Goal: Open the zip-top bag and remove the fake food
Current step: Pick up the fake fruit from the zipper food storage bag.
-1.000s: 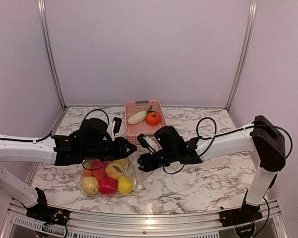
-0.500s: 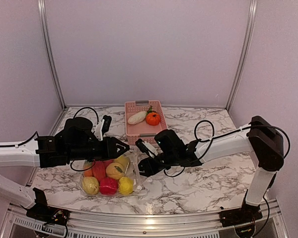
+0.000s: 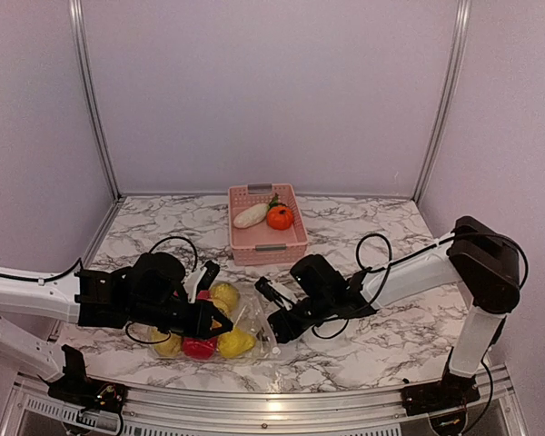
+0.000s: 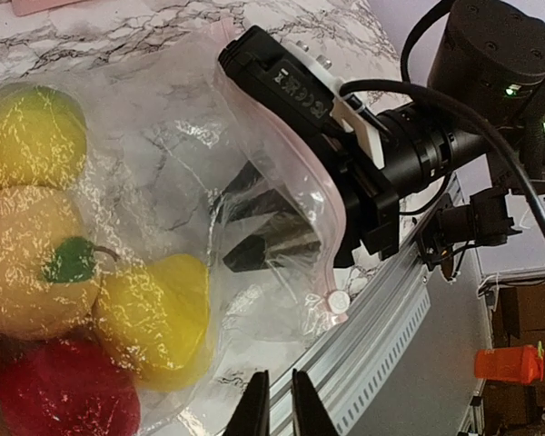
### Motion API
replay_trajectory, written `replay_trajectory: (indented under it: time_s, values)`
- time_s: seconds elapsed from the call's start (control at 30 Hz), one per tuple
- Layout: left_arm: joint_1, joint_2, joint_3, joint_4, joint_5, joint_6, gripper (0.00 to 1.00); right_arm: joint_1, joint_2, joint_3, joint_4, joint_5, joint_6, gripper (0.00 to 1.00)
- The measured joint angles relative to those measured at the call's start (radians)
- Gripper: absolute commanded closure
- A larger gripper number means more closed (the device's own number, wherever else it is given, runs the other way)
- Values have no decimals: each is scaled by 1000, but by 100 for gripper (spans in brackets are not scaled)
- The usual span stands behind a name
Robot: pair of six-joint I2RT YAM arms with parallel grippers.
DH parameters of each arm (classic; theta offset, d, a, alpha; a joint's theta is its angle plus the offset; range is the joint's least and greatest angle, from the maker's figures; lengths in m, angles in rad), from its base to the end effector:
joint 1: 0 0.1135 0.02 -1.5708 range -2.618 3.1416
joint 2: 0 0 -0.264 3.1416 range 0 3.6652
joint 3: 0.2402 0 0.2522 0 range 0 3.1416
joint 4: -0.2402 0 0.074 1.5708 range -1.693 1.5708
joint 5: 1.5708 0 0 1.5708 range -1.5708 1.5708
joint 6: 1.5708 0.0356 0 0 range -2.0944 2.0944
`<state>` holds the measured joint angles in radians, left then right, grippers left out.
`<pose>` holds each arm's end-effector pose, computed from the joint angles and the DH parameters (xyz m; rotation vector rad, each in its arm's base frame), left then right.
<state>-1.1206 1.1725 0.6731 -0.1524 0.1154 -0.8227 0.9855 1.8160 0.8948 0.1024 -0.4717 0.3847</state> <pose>0.1044 -0.2254 0.2259 0.4402 2.4537 -1.0994 0.1811 0.3025 0.1336 -1.0105 2.4240 1.1396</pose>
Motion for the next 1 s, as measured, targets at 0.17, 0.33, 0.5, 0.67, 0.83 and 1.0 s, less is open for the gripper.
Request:
replay_trajectory:
  time_s: [0.17,0.33,0.5,0.67,0.83,1.0]
  values:
    - [-10,80,0,-2,18,0,96,0,-19,-26,3,-10,-15,57]
    - [-11,138,-2,-8,14,-3,99,0,-49,-31,5,-9,-24,57]
    - [-11,141,-3,-26,-11,-6,100,0,-62,-31,33,-10,-25,53]
    - [-11,140,-7,-43,-28,-8,100,2,-62,-23,39,-16,-44,49]
    - [-11,139,-21,-71,-30,-8,100,21,-57,8,36,-16,-72,48]
    - [-11,140,-26,-82,-30,-8,100,40,-45,25,40,-16,-79,48]
